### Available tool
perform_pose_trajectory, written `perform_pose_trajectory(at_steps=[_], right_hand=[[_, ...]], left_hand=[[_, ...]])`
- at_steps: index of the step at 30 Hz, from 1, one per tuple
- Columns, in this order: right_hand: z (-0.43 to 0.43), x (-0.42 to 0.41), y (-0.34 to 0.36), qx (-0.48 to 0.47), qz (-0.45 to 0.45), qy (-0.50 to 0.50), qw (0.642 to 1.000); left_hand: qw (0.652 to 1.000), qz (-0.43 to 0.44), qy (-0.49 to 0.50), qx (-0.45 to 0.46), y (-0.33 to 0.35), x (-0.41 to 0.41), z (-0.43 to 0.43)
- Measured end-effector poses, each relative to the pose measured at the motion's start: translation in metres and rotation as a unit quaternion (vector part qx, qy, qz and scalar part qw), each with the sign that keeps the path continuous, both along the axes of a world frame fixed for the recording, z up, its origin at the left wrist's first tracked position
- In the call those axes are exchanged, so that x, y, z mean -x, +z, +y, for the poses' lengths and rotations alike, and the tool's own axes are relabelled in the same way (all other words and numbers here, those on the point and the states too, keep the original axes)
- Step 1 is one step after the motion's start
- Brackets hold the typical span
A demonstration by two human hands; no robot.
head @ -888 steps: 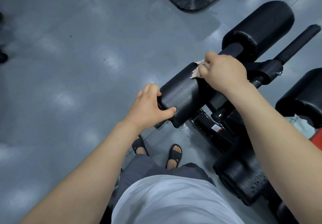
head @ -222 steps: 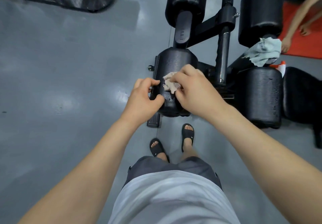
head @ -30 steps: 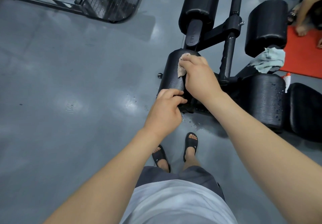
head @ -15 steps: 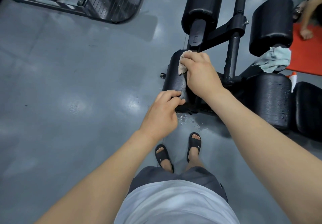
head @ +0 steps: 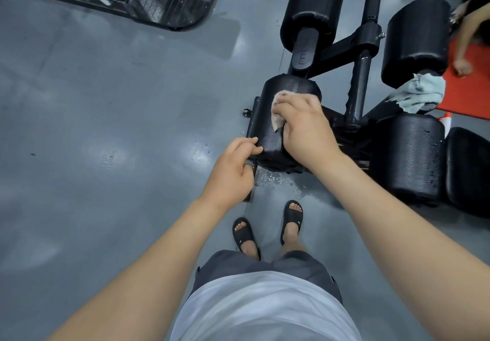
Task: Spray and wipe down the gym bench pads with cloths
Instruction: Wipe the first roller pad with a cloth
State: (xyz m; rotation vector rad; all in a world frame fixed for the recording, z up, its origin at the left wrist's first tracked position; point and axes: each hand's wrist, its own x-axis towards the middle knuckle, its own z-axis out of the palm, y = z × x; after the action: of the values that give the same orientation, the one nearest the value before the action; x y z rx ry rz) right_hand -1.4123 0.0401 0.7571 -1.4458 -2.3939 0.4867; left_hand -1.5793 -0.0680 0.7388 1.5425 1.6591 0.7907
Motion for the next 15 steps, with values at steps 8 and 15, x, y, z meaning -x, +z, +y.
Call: perform_pose_trajectory(at_steps=[8,15], right_hand=[[0.014,-0.01,-0.007,-0.041,0.029,-0.022,0.999],[0.05,-0.007,-0.008,-0.01,0.002,-0.054,0.998]], left_hand=[[1.0,0.005,0.009,-0.02,0.001,-0.01,-0.003],[0.999,0.03,-0.013,-0.026,0.003,-0.018,-0.009]])
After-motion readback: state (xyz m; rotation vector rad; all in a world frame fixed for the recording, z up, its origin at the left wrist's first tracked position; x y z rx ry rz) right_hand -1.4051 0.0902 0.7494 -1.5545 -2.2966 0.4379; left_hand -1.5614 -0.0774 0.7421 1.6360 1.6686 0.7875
